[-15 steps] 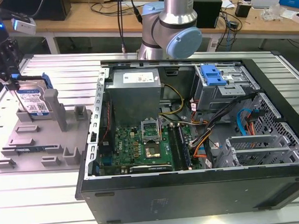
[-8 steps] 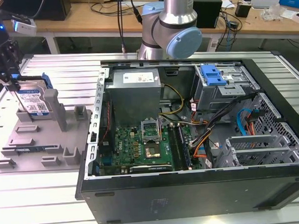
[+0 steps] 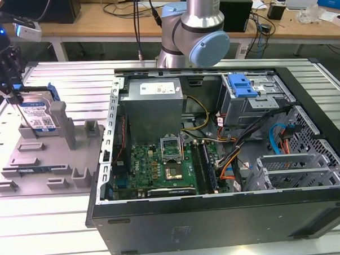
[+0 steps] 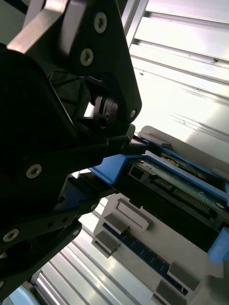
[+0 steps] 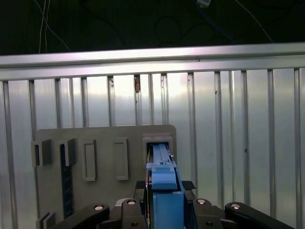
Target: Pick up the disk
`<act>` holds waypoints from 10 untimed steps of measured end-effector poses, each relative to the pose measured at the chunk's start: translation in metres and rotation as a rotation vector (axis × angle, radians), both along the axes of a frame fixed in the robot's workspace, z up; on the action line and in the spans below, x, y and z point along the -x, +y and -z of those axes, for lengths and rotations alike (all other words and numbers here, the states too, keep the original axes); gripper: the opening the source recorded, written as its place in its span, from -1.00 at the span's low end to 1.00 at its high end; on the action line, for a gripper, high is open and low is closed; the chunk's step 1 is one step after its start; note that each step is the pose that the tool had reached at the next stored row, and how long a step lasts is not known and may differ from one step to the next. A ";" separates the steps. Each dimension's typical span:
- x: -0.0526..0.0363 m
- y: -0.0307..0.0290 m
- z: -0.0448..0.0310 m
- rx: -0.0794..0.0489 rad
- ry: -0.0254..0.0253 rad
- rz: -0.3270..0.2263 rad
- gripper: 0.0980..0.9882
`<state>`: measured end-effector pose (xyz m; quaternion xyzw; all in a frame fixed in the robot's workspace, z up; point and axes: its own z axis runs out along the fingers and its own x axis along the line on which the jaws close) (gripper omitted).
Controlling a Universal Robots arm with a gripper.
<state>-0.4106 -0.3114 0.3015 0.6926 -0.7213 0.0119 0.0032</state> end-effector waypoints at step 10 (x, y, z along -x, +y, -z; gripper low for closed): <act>0.0000 -0.0001 0.0002 0.000 0.0001 0.000 -0.40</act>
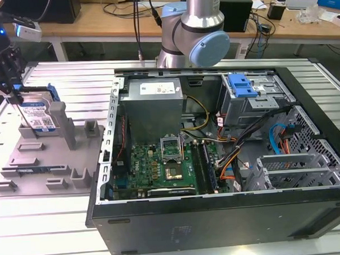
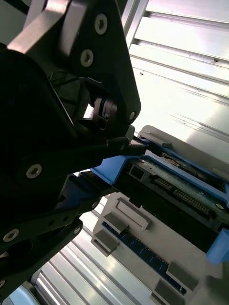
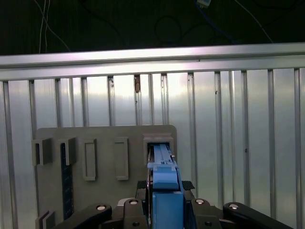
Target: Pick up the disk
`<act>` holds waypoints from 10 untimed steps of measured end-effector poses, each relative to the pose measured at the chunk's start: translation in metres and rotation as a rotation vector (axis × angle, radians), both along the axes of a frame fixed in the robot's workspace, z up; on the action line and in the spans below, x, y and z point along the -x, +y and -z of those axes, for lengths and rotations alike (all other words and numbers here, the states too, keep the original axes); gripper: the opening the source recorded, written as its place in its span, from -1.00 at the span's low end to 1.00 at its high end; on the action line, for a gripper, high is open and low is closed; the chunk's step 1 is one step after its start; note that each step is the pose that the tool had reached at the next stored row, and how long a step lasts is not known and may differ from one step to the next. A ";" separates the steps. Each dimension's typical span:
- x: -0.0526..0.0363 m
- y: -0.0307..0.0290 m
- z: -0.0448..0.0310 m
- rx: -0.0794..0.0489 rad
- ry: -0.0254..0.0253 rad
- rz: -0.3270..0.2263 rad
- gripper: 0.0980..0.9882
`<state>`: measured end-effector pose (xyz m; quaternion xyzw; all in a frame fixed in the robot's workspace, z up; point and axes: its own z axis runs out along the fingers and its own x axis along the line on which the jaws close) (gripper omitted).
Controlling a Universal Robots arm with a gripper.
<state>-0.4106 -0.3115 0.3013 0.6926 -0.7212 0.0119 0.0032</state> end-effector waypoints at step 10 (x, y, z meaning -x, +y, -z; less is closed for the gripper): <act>0.0000 -0.0003 -0.0013 0.000 -0.0003 0.000 -0.40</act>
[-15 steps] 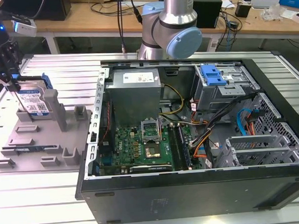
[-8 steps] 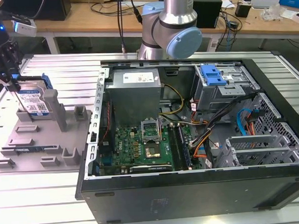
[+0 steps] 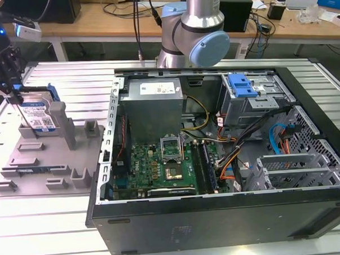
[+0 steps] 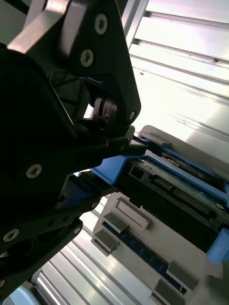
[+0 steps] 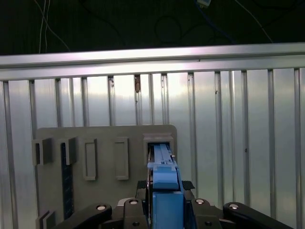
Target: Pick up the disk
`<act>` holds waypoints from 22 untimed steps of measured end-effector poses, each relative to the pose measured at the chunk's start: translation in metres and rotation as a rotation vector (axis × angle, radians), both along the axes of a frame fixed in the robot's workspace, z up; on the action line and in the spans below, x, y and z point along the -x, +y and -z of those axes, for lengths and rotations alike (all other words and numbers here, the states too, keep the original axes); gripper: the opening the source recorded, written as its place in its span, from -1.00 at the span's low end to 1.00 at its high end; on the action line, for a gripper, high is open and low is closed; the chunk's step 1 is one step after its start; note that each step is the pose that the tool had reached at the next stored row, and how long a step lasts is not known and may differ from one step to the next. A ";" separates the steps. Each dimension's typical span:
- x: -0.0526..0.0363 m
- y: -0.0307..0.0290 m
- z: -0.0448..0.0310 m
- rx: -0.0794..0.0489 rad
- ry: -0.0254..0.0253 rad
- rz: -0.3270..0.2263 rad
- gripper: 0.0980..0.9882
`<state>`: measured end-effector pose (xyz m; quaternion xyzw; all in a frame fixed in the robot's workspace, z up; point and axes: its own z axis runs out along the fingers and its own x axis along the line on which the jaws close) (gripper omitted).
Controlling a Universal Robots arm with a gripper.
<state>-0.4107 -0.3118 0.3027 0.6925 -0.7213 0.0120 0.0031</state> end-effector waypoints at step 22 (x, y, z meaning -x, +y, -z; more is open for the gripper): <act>0.0000 -0.0005 -0.1028 0.000 0.0001 0.000 -0.40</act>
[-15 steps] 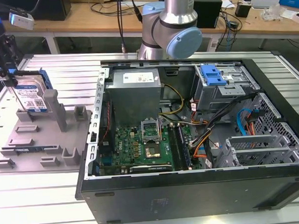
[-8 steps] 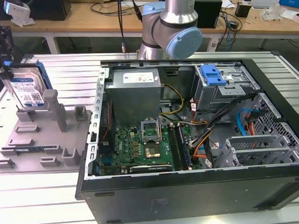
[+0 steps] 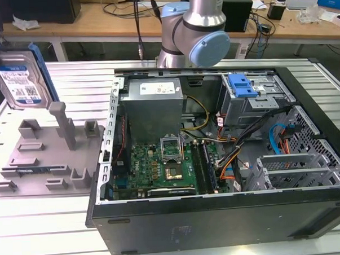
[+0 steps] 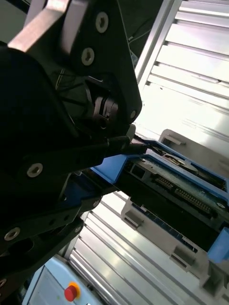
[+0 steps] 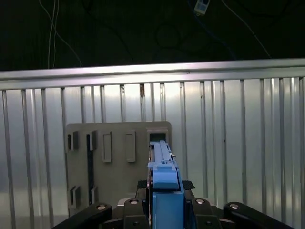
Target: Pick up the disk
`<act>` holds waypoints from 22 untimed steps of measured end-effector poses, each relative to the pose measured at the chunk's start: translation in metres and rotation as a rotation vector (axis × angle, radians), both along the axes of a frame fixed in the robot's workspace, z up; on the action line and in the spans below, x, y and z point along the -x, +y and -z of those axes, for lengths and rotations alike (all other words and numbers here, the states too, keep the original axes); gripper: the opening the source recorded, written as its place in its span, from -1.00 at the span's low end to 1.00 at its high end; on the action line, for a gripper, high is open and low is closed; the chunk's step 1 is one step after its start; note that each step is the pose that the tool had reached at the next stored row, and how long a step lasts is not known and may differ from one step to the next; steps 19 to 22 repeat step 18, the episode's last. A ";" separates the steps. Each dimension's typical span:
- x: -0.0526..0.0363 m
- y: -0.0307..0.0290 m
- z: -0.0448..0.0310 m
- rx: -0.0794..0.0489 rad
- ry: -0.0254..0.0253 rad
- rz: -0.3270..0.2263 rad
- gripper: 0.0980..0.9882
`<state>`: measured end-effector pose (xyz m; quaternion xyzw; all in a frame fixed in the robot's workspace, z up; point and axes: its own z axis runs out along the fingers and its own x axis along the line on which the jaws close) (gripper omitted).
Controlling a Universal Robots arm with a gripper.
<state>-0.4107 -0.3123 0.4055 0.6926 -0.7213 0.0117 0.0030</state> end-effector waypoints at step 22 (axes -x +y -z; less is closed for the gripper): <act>0.0000 -0.0017 -0.0756 -0.003 0.0000 0.000 -0.40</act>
